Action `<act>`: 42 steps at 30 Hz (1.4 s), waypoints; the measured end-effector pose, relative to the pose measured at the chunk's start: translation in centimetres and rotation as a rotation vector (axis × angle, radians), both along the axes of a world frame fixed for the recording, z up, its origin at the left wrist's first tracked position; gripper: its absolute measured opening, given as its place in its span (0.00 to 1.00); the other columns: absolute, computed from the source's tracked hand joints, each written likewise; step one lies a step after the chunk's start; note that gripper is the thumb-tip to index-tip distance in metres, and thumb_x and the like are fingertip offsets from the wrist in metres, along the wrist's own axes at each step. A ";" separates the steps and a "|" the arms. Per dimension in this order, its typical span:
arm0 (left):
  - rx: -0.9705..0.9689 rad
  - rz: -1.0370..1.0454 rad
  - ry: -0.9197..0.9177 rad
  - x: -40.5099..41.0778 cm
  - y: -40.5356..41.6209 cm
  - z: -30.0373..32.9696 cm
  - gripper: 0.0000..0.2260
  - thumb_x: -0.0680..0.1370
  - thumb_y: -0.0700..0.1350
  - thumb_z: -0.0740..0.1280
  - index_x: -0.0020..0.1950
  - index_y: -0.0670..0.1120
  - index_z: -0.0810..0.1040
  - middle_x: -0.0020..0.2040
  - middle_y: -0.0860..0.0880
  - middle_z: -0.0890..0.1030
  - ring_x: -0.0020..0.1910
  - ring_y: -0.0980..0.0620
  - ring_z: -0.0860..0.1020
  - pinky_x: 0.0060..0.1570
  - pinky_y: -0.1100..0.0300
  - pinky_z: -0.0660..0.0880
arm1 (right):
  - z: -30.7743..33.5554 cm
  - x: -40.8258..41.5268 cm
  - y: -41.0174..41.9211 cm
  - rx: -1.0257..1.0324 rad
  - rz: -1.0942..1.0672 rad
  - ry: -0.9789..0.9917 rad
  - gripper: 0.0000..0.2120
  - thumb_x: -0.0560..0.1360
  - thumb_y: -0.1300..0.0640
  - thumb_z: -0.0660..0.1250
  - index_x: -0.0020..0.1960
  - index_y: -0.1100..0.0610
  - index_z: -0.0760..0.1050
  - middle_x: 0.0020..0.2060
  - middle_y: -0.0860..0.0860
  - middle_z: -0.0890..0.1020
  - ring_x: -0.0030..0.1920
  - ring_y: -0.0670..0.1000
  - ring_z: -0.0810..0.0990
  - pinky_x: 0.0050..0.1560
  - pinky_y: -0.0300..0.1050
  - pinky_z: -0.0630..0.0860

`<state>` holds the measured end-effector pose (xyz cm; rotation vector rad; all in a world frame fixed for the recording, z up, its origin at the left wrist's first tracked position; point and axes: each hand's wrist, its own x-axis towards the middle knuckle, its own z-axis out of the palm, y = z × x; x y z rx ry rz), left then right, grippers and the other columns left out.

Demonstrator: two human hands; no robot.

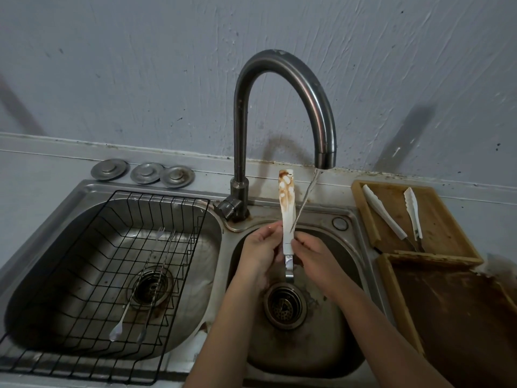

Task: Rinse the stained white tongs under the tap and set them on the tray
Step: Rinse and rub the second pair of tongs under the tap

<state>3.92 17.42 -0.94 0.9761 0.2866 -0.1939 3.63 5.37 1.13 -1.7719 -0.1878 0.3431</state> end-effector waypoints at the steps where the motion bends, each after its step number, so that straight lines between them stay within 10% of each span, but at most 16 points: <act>1: -0.014 -0.004 -0.009 0.1 0.0 0.1 0.08 0.78 0.39 0.64 0.49 0.43 0.82 0.35 0.42 0.80 0.26 0.52 0.74 0.30 0.62 0.77 | 0.0 0.1 -0.1 -0.019 0.001 -0.010 0.11 0.79 0.61 0.56 0.52 0.57 0.78 0.35 0.51 0.84 0.40 0.48 0.82 0.41 0.37 0.76; 6: -0.020 -0.033 -0.025 0.0 0.1 0.1 0.07 0.75 0.35 0.66 0.49 0.44 0.82 0.41 0.43 0.85 0.32 0.52 0.82 0.28 0.64 0.77 | -0.1 0.0 -0.3 -0.094 -0.020 -0.046 0.09 0.76 0.61 0.62 0.54 0.56 0.77 0.37 0.50 0.85 0.41 0.46 0.83 0.42 0.36 0.76; 12: 0.046 -0.061 0.016 -0.8 -0.3 -0.2 0.05 0.71 0.41 0.72 0.46 0.42 0.84 0.37 0.44 0.82 0.31 0.53 0.78 0.33 0.63 0.75 | -0.1 -0.6 -0.7 -0.387 -0.124 -0.217 0.14 0.78 0.52 0.60 0.34 0.50 0.72 0.25 0.46 0.75 0.22 0.39 0.71 0.24 0.31 0.67; 28: -0.083 -0.216 0.273 -3.2 -2.8 -1.2 0.07 0.74 0.39 0.69 0.49 0.38 0.79 0.34 0.46 0.85 0.35 0.52 0.84 0.51 0.54 0.80 | 1.5 -2.3 -3.3 -0.810 -0.029 -0.082 0.19 0.79 0.52 0.56 0.30 0.52 0.69 0.26 0.48 0.72 0.27 0.45 0.70 0.28 0.39 0.61; 36: -0.212 0.017 0.490 -2.1 -1.0 -1.6 0.19 0.77 0.54 0.64 0.52 0.37 0.77 0.33 0.42 0.84 0.39 0.47 0.83 0.30 0.58 0.81 | 2.4 -3.4 -3.3 -0.826 0.057 -0.084 0.20 0.80 0.52 0.56 0.29 0.50 0.66 0.25 0.47 0.70 0.26 0.42 0.68 0.28 0.35 0.61; 42: -0.097 -0.123 0.409 -2.4 -1.3 -1.5 0.15 0.69 0.43 0.74 0.51 0.38 0.76 0.36 0.41 0.85 0.35 0.49 0.84 0.31 0.60 0.80 | 2.8 -3.8 -3.9 -0.809 0.052 -0.048 0.19 0.80 0.52 0.56 0.31 0.51 0.68 0.26 0.46 0.71 0.25 0.42 0.68 0.28 0.33 0.62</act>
